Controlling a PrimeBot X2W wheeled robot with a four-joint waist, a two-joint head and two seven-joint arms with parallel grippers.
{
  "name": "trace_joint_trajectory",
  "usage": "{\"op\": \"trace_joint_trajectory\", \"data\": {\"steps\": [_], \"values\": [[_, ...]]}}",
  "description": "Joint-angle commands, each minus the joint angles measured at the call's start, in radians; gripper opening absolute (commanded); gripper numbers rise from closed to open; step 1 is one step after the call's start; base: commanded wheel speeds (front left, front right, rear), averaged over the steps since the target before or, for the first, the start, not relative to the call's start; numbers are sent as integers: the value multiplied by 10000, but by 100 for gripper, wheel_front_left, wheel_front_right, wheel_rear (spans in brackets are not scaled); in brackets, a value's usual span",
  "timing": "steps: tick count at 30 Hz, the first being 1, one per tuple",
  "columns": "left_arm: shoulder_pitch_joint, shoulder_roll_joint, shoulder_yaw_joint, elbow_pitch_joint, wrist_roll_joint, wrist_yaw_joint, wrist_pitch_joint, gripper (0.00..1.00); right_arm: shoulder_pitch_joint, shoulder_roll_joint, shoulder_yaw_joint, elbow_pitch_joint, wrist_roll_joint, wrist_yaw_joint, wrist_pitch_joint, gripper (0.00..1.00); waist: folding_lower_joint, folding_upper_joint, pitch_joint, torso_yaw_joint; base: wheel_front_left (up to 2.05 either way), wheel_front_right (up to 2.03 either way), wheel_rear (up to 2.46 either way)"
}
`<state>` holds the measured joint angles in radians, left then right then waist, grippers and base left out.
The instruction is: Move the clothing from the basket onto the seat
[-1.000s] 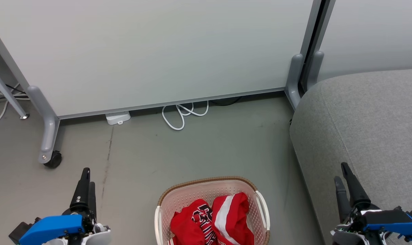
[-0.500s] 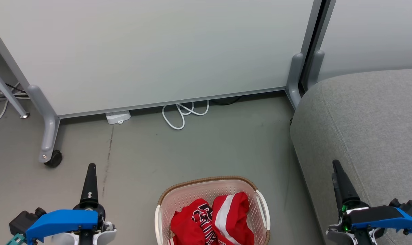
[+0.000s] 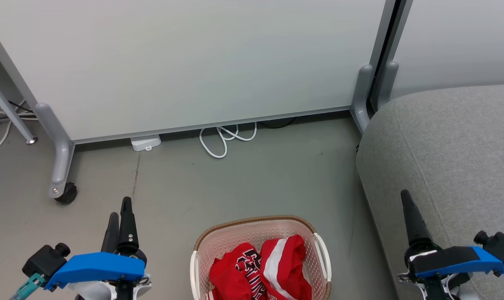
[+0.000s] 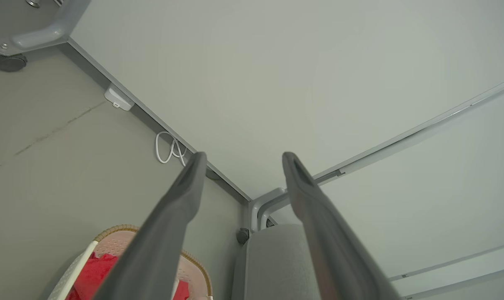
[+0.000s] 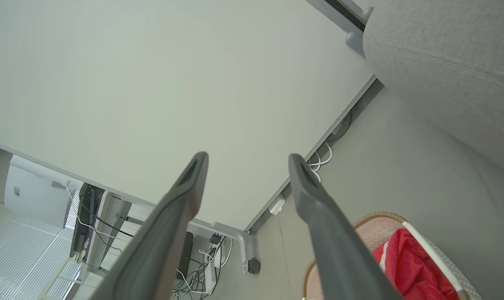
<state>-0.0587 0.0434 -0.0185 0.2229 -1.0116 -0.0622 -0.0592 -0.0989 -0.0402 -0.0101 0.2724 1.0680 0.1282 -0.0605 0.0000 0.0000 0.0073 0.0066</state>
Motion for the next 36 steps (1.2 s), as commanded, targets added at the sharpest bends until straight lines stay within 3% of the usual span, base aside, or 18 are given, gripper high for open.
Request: {"op": "trace_joint_trajectory", "data": {"steps": [1, 10, 36], "values": [[-154, 70, -100, -140, 424, 14, -106, 100, -241, -73, 41, -137, -382, 21, -99, 100, 0, 0, -2, 1, 0, 0, 0], [-86, 82, -316, -60, 2042, 31, -403, 100, -281, -83, 96, 26, -1837, 21, -396, 100, 0, 0, -39, 11, 0, 0, 0], [-32, 82, -670, 187, 4969, 9, -1096, 100, -415, -107, 106, 477, -4715, 27, -952, 100, 0, 0, -74, 80, 0, 0, 0]]}}
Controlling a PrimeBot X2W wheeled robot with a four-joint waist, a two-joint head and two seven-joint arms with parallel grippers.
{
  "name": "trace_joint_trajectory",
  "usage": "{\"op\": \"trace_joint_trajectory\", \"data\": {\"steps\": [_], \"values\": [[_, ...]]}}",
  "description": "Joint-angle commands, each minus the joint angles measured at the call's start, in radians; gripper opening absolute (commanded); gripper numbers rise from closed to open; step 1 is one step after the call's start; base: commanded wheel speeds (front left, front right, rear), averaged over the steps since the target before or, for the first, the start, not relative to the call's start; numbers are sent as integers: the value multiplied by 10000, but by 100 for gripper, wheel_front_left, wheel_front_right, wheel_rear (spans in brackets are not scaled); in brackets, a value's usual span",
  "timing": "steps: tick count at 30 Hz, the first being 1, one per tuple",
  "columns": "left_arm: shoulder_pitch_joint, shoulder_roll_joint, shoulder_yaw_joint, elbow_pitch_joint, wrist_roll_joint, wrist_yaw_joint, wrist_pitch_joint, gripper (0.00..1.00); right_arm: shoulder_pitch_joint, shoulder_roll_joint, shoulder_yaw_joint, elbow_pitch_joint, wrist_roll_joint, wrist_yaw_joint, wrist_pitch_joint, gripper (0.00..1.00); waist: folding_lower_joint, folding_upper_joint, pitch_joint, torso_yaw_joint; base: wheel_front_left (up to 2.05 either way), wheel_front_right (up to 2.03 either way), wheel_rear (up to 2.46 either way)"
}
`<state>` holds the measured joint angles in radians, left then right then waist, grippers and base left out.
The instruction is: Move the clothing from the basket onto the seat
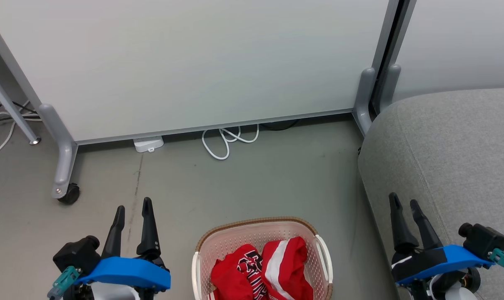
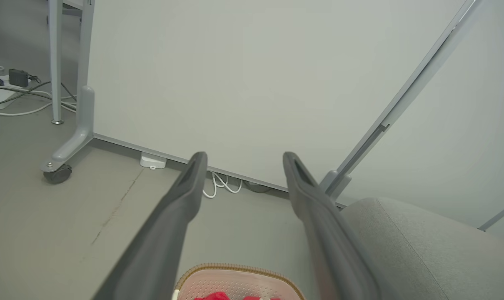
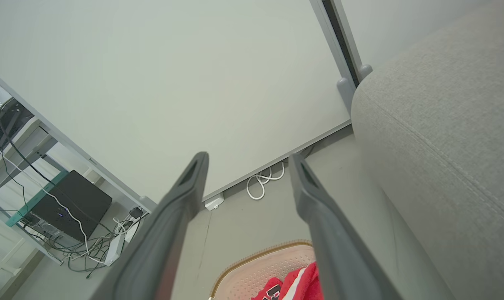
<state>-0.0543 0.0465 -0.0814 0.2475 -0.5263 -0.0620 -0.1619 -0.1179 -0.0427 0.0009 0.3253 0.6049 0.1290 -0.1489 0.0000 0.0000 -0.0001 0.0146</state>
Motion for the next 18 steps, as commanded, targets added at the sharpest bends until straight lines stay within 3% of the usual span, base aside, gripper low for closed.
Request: {"op": "trace_joint_trajectory", "data": {"steps": [1, 18], "values": [[-70, 50, -52, -40, 194, 12, -99, 100, -226, -83, -23, -39, -184, 20, -80, 100, 0, 0, -2, 0, 0, 0, 0], [-79, 51, -361, 245, 1378, 42, -482, 100, -224, -94, -120, 116, -1891, 23, -258, 100, 0, 0, -34, 53, 0, 0, 0]]}}
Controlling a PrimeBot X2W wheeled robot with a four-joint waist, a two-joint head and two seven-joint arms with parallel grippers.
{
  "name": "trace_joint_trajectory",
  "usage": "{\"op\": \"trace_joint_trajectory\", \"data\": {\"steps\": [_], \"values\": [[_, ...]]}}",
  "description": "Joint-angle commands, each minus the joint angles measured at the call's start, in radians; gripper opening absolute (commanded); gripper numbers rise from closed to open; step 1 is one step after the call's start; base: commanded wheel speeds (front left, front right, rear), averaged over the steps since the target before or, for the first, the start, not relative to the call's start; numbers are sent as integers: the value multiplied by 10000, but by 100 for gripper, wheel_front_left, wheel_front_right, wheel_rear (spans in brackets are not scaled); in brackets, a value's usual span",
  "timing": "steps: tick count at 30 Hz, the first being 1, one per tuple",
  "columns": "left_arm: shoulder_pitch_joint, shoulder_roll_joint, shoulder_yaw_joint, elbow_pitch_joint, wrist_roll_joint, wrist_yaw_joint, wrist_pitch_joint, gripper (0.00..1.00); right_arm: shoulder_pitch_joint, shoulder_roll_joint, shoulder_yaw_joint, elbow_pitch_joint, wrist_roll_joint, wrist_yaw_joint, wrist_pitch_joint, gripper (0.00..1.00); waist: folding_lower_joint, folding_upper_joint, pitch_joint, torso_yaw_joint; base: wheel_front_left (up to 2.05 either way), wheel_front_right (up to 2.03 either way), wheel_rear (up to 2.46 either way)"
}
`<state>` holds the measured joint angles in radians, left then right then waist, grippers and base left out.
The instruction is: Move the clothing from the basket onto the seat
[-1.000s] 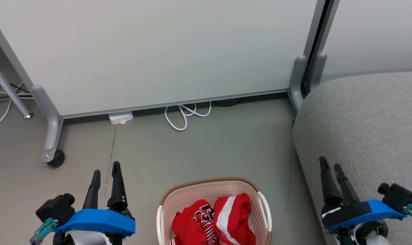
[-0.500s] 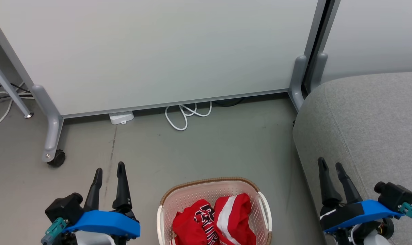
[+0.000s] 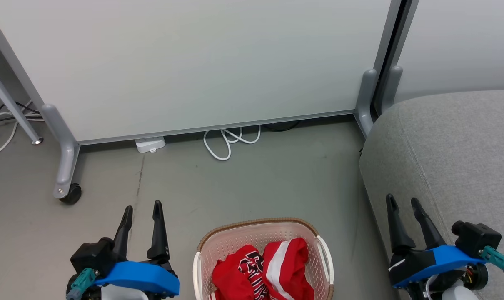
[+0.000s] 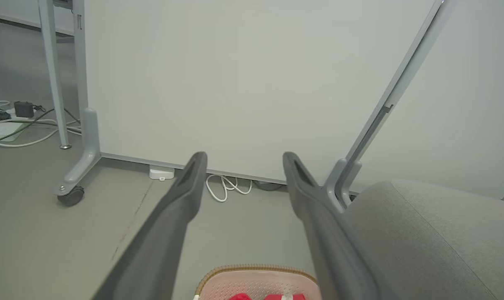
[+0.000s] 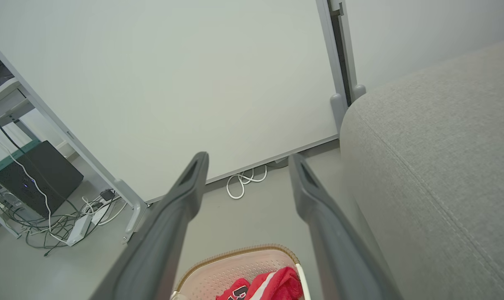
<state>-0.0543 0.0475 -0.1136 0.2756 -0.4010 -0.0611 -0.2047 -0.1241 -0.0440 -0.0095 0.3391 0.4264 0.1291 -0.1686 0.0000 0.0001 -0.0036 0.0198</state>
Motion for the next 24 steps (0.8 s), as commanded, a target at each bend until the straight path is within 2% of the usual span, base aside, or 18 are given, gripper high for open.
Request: {"op": "trace_joint_trajectory", "data": {"steps": [1, 24], "values": [[-81, 41, -63, -20, 182, 26, -69, 100, -161, -82, -26, -16, -192, 21, -67, 100, 0, -1, -1, 6, 0, 0, 0], [-118, 41, -433, 181, 961, 117, -516, 100, -205, -90, -352, 231, -2050, 24, -260, 100, 0, -1, -6, 54, 0, 0, 0]]}}
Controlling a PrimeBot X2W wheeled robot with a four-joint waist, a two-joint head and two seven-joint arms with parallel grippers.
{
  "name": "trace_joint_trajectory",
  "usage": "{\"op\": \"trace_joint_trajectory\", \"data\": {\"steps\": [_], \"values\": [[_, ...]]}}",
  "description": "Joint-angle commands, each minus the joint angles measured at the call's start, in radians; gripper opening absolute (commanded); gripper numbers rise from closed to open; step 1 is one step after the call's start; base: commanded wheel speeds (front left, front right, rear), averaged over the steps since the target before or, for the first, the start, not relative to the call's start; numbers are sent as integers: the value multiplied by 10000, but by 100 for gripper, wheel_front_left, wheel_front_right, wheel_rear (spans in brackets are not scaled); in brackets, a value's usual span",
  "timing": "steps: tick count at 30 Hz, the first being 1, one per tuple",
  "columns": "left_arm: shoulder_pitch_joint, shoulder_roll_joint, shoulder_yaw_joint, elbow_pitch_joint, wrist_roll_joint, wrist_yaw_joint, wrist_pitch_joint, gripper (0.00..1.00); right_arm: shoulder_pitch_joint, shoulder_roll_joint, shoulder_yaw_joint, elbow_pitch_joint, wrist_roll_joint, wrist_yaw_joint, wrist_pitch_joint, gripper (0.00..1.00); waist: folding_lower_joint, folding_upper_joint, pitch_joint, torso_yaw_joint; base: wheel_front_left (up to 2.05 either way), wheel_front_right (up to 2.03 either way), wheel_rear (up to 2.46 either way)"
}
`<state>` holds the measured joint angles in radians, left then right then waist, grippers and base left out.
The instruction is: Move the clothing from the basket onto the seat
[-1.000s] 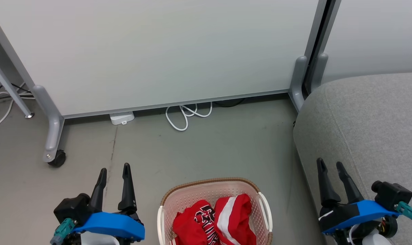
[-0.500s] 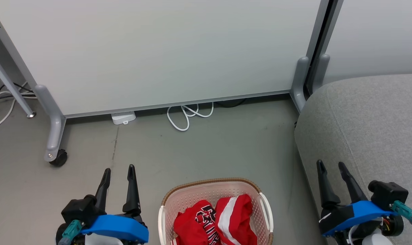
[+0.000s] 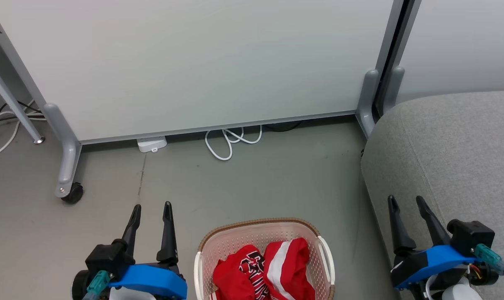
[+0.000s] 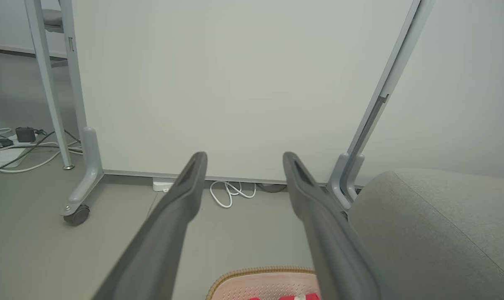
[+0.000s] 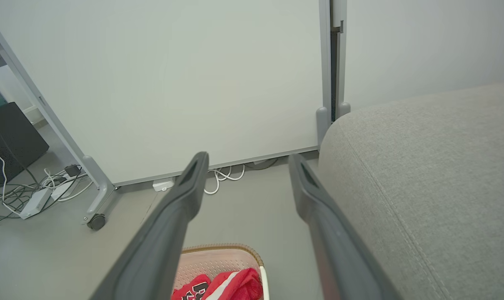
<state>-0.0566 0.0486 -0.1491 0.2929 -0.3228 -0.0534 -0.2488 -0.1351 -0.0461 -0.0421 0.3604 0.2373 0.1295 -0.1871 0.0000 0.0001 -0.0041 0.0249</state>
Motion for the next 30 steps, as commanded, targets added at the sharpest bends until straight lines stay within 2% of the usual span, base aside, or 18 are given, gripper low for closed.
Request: {"op": "trace_joint_trajectory", "data": {"steps": [1, 6, 22, 30], "values": [[-91, 28, -91, 12, 219, 56, -104, 100, -98, -69, -29, 29, -226, 19, -94, 100, 0, -1, 1, 5, 0, 0, 0], [-81, 30, -106, 49, 473, 82, -182, 100, -122, -71, -36, 83, -572, 14, -141, 100, 0, -1, 8, 13, 0, 0, 0], [-3, 28, -84, 14, 383, 80, -180, 100, -161, -70, 3, 141, -482, 14, -153, 100, 0, -1, 64, 30, 0, 0, 0], [-293, 26, -158, 183, 406, 37, -179, 100, -502, -69, 244, -20, -517, 14, -124, 100, 0, -1, 670, -223, 0, 0, 0]]}}
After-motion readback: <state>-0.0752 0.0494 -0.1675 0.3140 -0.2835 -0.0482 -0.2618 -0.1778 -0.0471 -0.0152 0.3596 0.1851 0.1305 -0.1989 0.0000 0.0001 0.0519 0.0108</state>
